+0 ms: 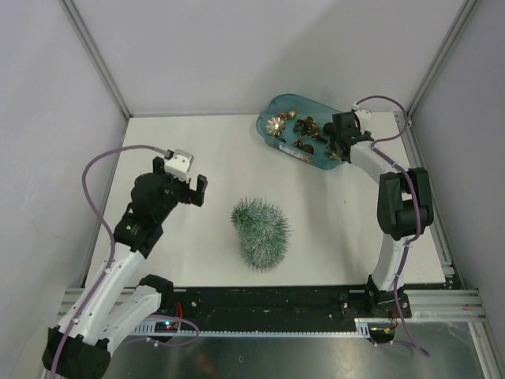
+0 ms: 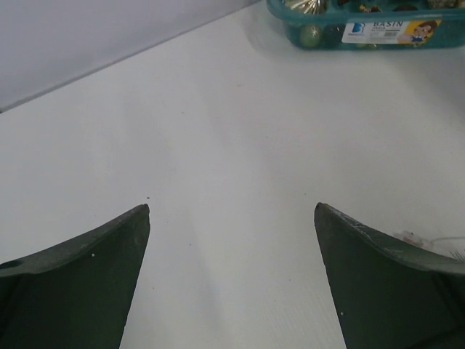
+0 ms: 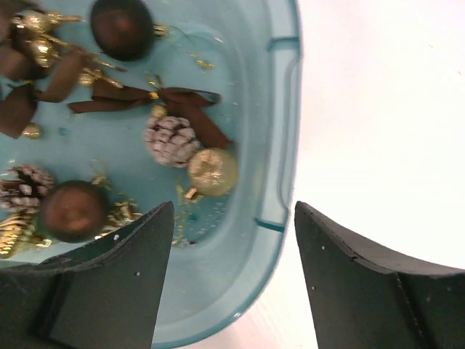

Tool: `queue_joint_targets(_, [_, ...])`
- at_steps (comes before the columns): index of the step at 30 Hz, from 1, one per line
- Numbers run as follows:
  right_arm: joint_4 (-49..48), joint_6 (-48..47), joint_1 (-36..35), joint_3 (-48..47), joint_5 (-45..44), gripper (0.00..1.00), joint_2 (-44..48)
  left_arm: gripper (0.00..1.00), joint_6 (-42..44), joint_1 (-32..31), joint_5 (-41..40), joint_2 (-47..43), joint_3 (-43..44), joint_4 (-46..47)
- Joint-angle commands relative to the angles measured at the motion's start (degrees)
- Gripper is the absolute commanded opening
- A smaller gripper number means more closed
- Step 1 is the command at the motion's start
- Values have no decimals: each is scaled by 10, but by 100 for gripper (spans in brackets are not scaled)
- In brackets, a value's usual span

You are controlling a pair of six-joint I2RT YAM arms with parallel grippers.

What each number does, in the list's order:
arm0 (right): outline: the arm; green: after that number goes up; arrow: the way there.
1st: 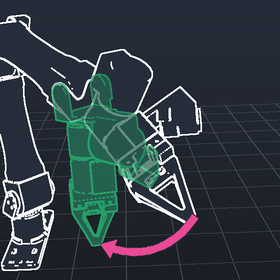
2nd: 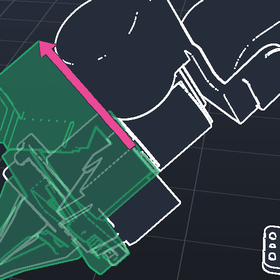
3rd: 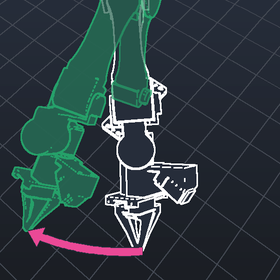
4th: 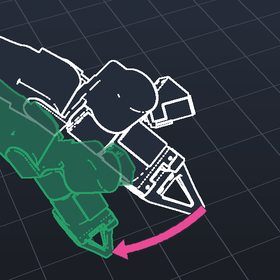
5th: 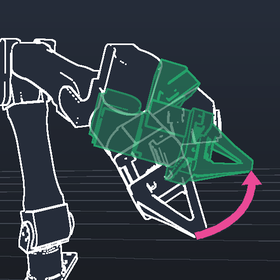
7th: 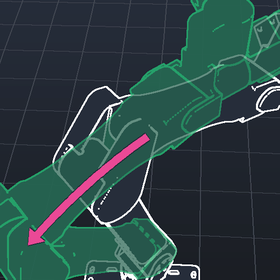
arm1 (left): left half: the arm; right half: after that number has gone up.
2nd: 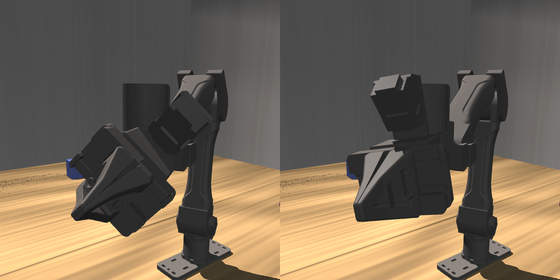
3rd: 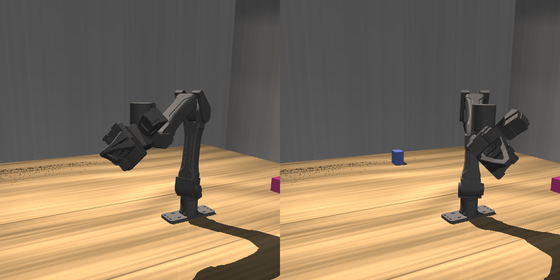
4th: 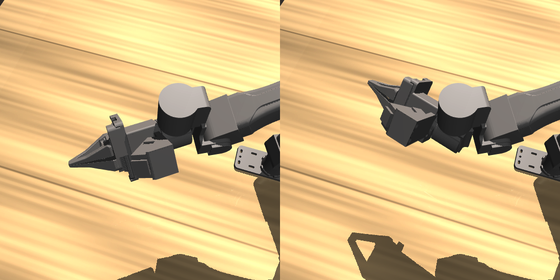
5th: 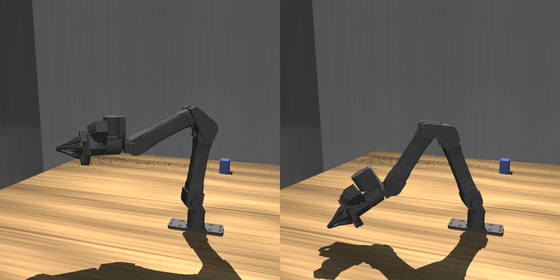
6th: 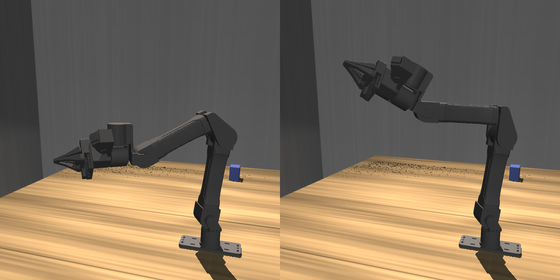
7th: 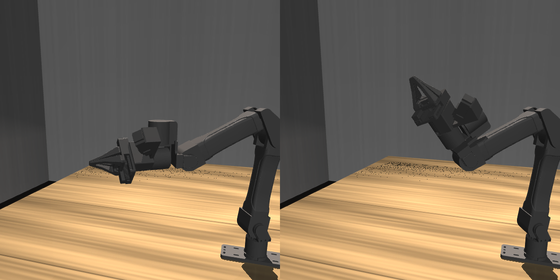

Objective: Decorate the small christmas tree

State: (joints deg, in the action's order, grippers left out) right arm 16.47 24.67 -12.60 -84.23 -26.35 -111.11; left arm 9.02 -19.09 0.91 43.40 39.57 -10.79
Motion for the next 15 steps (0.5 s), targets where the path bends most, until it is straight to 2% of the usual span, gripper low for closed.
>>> queue_joint_targets(1, [24, 10, 6, 50, -8, 71, 39, 100, -12, 18, 4, 31, 58, -21])
queue_joint_targets(7, [19, 31, 4, 136, -3, 68, 87, 100, -13, 20, -20, 64, 112, -44])
queue_joint_targets(13, [3, 70, -23, 256, -7, 54, 181, 100, -8, 20, -27, 75, 161, -65])
queue_joint_targets(15, [4, 90, -37, 303, -11, 52, 224, 100, -6, 20, -25, 74, 170, -69])
